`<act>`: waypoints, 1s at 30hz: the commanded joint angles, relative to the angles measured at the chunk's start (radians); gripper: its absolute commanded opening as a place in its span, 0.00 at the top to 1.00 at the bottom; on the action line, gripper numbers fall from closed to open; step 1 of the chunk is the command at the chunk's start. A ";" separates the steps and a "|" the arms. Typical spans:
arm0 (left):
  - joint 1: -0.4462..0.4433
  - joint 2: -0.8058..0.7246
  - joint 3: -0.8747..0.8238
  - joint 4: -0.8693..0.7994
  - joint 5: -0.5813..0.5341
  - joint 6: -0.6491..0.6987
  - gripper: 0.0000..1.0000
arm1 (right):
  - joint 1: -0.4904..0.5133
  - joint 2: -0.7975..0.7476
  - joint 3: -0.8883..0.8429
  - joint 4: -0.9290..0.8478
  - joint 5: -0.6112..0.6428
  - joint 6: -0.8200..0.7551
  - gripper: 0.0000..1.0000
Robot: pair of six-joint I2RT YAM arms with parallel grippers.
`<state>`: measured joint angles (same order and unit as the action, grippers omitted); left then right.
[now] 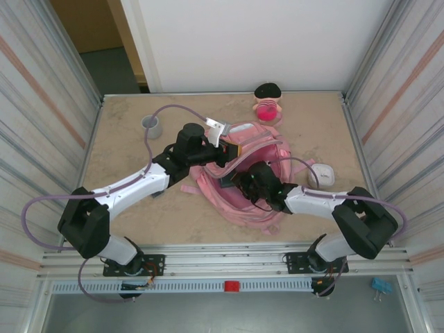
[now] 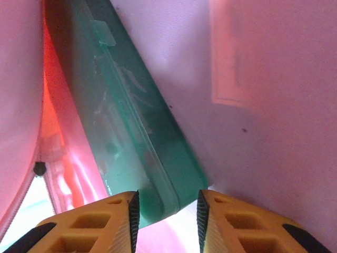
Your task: Pack books, pencil case, and school supplies into a backpack
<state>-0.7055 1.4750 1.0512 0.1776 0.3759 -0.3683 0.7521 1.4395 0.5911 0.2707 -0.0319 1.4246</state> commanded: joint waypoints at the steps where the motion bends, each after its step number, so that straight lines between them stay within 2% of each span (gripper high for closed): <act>1: 0.020 -0.043 0.019 0.097 0.011 -0.017 1.00 | -0.017 0.042 0.053 0.073 0.000 -0.041 0.67; 6: 0.023 -0.045 0.013 0.088 0.006 -0.014 1.00 | -0.025 0.096 0.075 0.112 -0.024 -0.047 0.68; 10: 0.028 -0.050 0.003 0.062 -0.021 0.004 1.00 | -0.021 0.048 0.060 0.073 -0.016 -0.058 0.62; 15: 0.030 -0.057 -0.013 0.009 -0.060 0.057 1.00 | 0.019 -0.153 -0.001 -0.105 0.071 -0.118 0.53; 20: 0.017 -0.048 -0.050 -0.018 -0.093 0.097 0.99 | 0.056 -0.420 -0.011 -0.421 0.166 -0.213 0.44; 25: -0.030 -0.015 -0.079 -0.052 -0.134 0.131 0.96 | 0.033 -0.633 0.041 -0.699 0.204 -0.332 0.39; 30: -0.094 0.025 -0.105 -0.097 -0.193 0.156 0.94 | 0.027 -0.757 0.079 -0.786 0.237 -0.400 0.38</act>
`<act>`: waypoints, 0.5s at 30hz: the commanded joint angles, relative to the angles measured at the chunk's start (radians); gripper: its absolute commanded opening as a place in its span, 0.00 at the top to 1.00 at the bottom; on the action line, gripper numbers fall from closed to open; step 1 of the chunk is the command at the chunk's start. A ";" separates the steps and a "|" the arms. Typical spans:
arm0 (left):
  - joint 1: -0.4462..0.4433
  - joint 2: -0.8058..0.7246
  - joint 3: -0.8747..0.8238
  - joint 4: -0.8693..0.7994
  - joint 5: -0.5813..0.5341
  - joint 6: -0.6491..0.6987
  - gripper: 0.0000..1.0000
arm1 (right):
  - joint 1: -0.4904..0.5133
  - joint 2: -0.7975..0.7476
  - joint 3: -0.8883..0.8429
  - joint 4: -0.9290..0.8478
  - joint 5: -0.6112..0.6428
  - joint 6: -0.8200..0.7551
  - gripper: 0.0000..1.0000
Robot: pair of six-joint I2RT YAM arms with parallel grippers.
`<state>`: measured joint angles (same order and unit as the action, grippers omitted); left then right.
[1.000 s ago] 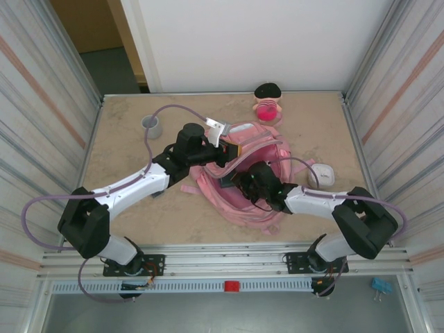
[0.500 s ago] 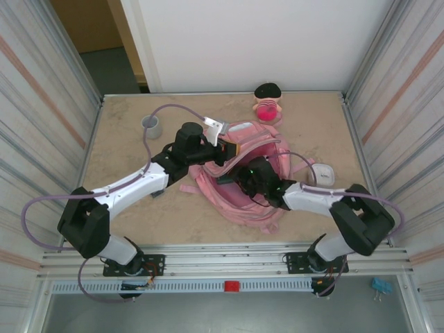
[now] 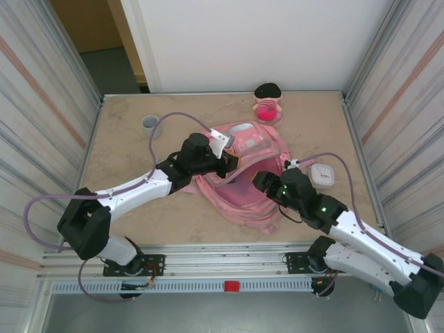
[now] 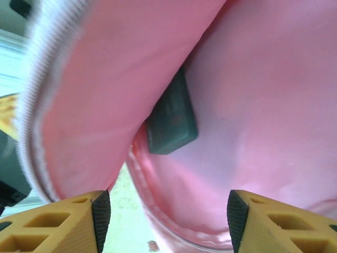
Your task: Pack books, pencil case, and school supplies into a backpack
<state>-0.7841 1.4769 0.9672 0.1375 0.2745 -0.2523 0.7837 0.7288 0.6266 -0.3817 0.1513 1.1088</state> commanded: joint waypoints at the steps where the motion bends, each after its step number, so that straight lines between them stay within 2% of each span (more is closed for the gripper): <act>1: -0.032 0.037 -0.021 -0.075 -0.110 0.052 0.94 | -0.005 -0.063 0.046 -0.142 0.059 -0.093 0.38; 5: -0.088 0.105 -0.025 -0.123 -0.150 0.082 0.93 | -0.009 -0.103 0.041 -0.154 0.071 -0.113 0.37; 8: -0.123 0.167 -0.029 -0.137 -0.160 0.088 0.89 | -0.011 -0.125 0.032 -0.153 0.074 -0.115 0.37; 13: -0.161 0.223 -0.002 -0.174 -0.161 0.073 0.70 | -0.011 -0.173 0.003 -0.145 0.081 -0.106 0.37; 15: -0.165 0.217 0.015 -0.196 -0.152 0.057 0.59 | -0.012 -0.190 -0.009 -0.146 0.083 -0.103 0.37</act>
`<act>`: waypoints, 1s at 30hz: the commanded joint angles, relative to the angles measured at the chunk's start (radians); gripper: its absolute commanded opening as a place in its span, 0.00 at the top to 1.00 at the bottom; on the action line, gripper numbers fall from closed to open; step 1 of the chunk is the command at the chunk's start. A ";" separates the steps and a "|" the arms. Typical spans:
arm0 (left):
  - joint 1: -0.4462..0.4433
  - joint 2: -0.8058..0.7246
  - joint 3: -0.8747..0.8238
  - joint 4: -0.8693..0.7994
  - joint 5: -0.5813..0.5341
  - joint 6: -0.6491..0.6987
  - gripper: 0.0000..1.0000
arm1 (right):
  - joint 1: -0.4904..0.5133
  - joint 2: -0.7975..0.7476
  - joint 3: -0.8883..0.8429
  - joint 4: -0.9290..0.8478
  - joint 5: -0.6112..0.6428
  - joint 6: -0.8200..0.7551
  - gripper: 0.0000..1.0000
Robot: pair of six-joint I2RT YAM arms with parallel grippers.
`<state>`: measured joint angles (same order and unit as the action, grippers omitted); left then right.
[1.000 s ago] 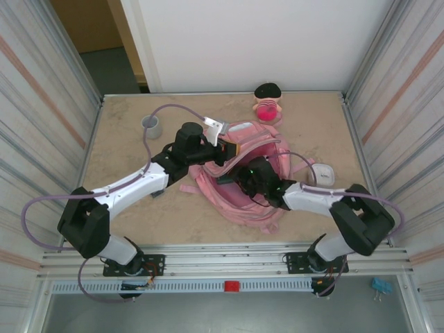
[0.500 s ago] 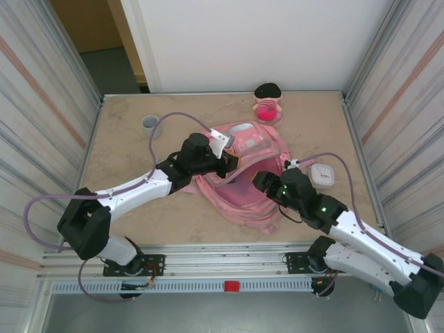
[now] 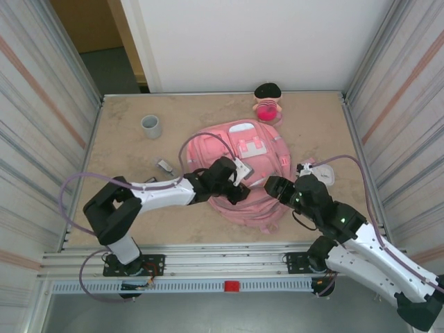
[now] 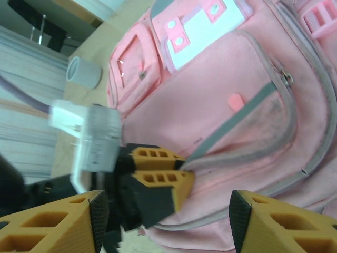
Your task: Pack books, pencil case, and school supplies into a backpack
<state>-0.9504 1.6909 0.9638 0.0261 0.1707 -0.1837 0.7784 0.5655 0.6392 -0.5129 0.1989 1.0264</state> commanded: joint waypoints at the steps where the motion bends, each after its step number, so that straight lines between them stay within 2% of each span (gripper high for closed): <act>1: 0.001 -0.005 0.026 -0.095 -0.046 -0.021 0.52 | -0.006 -0.033 -0.024 -0.017 0.036 -0.020 0.37; 5: 0.004 -0.084 0.074 -0.183 -0.065 -0.062 0.30 | -0.007 -0.040 -0.024 -0.014 0.033 -0.031 0.36; 9: 0.059 -0.197 0.102 -0.295 -0.096 -0.181 0.21 | -0.009 -0.012 -0.007 0.026 0.008 -0.080 0.35; 13: 0.145 -0.298 0.089 -0.401 -0.113 -0.296 0.18 | -0.013 0.053 0.016 0.084 -0.030 -0.124 0.35; 17: 0.238 -0.374 0.026 -0.515 -0.190 -0.411 0.14 | -0.015 0.136 0.035 0.147 -0.080 -0.149 0.34; 23: 0.440 -0.444 -0.118 -0.645 -0.208 -0.633 0.14 | -0.016 0.249 0.054 0.228 -0.160 -0.161 0.34; 27: 0.539 -0.459 -0.187 -0.714 -0.270 -0.730 0.21 | -0.017 0.309 0.066 0.252 -0.189 -0.169 0.34; 30: 0.617 -0.455 -0.231 -0.696 -0.254 -0.741 0.21 | -0.018 0.348 0.080 0.260 -0.206 -0.176 0.33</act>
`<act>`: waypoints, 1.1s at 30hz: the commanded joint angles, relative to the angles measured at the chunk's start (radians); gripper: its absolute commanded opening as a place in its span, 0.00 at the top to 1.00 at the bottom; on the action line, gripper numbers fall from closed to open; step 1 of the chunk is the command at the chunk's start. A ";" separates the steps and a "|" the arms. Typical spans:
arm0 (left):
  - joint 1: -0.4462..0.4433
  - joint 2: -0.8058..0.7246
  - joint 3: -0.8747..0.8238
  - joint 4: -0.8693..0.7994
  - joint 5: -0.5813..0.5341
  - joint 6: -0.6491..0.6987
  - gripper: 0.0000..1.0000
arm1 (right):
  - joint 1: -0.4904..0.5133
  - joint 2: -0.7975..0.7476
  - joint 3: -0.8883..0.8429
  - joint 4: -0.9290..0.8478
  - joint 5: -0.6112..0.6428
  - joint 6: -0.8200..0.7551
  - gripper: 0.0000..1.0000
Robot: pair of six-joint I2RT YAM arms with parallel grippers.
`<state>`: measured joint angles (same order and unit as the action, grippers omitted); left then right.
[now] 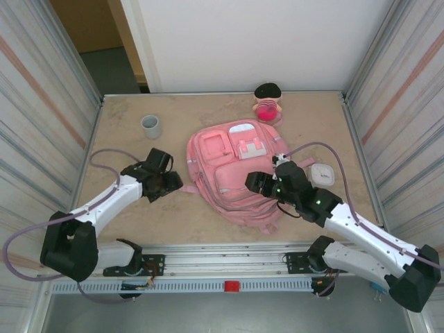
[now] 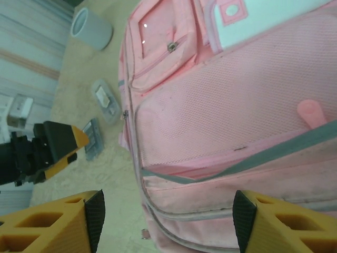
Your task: Pack books, pencil case, and school supplies into a backpack
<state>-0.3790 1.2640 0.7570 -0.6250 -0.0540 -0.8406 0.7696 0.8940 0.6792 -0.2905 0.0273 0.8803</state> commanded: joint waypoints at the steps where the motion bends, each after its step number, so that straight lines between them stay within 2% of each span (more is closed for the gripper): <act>1: 0.073 -0.022 -0.036 -0.029 -0.012 -0.082 0.21 | -0.010 0.030 0.043 0.038 -0.037 -0.033 0.33; 4: 0.139 0.014 -0.041 0.004 0.035 -0.074 0.19 | -0.014 0.059 0.054 0.041 -0.049 -0.039 0.33; 8: 0.177 0.091 0.009 0.001 0.021 -0.046 0.18 | -0.023 0.086 0.057 0.051 -0.068 -0.039 0.33; 24: 0.227 0.323 0.169 -0.009 -0.057 -0.010 0.25 | -0.073 0.155 0.059 0.057 -0.131 -0.052 0.32; 26: 0.226 0.355 0.194 -0.022 -0.096 0.007 0.27 | -0.081 0.158 0.057 0.056 -0.135 -0.056 0.32; 32: 0.228 0.432 0.197 -0.022 -0.122 0.024 0.37 | -0.094 0.150 0.057 0.046 -0.142 -0.061 0.32; 33: 0.228 0.441 0.196 -0.022 -0.128 0.031 0.47 | -0.094 0.146 0.056 0.045 -0.142 -0.062 0.32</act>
<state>-0.1593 1.6752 0.9520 -0.6266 -0.1268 -0.8333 0.6815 1.0470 0.7082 -0.2459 -0.1055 0.8509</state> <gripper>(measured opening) 0.576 0.677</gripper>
